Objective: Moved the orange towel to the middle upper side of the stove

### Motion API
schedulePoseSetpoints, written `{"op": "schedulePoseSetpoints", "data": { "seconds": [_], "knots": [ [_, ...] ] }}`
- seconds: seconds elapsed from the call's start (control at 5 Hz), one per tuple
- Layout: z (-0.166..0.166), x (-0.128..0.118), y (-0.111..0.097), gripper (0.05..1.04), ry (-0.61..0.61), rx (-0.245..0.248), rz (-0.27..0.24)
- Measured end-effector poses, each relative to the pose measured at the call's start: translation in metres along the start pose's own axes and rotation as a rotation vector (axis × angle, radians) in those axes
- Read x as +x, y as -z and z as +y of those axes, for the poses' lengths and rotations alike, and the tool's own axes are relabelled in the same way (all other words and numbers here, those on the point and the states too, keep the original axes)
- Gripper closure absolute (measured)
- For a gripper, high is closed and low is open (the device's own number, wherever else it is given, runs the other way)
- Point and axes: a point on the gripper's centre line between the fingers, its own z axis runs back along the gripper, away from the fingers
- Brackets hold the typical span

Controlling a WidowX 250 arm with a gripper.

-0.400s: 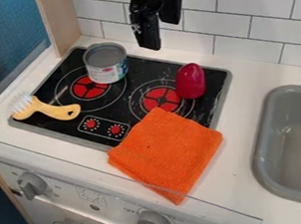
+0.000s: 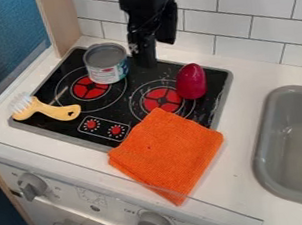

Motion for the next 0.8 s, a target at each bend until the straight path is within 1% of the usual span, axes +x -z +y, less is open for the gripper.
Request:
{"op": "schedulePoseSetpoints", "data": {
  "seconds": [0.2, 0.4, 0.6, 0.8],
  "knots": [
    [0.023, -0.006, -0.003, 0.084, -0.020, -0.027, 0.012],
    [0.044, -0.009, 0.001, 0.084, -0.048, -0.040, 0.026],
    [0.061, -0.031, 0.017, 0.084, -0.020, -0.020, 0.006],
    [0.071, -0.042, 0.036, 0.084, 0.029, 0.026, 0.033]
  ]
}}
